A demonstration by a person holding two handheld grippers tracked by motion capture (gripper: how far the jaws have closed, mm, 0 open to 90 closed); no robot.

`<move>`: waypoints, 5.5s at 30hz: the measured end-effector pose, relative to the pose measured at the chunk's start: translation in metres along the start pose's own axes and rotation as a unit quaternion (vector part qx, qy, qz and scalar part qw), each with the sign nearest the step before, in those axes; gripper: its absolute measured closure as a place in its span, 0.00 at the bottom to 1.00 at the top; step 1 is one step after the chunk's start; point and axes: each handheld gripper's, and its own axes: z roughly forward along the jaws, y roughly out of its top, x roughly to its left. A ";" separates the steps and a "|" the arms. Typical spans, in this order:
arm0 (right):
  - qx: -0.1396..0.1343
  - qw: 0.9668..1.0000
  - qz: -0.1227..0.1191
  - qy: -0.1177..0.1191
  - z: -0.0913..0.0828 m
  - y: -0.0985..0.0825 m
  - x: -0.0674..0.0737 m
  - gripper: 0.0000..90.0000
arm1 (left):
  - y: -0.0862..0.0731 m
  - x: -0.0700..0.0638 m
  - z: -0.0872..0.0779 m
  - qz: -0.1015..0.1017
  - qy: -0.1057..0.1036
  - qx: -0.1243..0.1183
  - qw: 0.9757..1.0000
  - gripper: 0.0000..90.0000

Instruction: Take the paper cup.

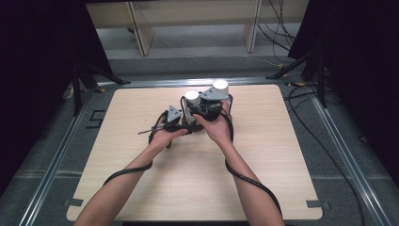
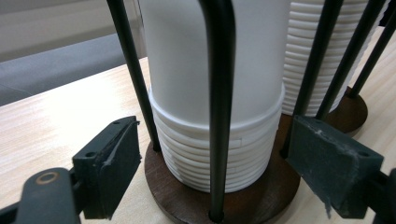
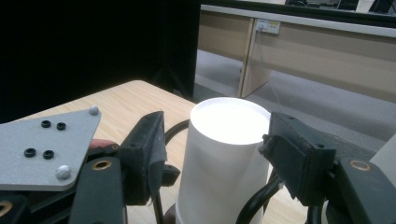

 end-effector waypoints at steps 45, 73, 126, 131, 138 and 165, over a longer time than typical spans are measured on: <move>0.014 1.000 -0.007 -0.025 0.023 0.000 -0.005 0.37 | 0.006 -0.001 0.019 -0.011 -0.004 0.021 1.000 0.20; 0.022 1.000 0.010 -0.016 0.035 -0.004 -0.007 0.38 | 0.006 -0.001 0.017 -0.006 -0.004 0.023 1.000 0.21; -0.045 0.999 -0.001 -0.016 0.009 0.031 -0.001 0.39 | 0.006 0.000 0.018 0.008 -0.002 0.040 0.999 0.20; -0.052 0.999 0.012 -0.010 0.006 0.034 -0.001 0.39 | 0.006 0.000 0.018 0.010 0.000 0.041 0.999 0.20; -0.055 0.998 0.008 -0.012 0.004 0.037 0.000 0.39 | 0.006 0.001 0.019 0.010 -0.002 0.040 0.999 0.20; -0.090 0.996 -0.008 -0.016 -0.010 0.050 0.004 0.40 | 0.008 0.000 0.011 0.014 -0.008 0.033 0.999 0.16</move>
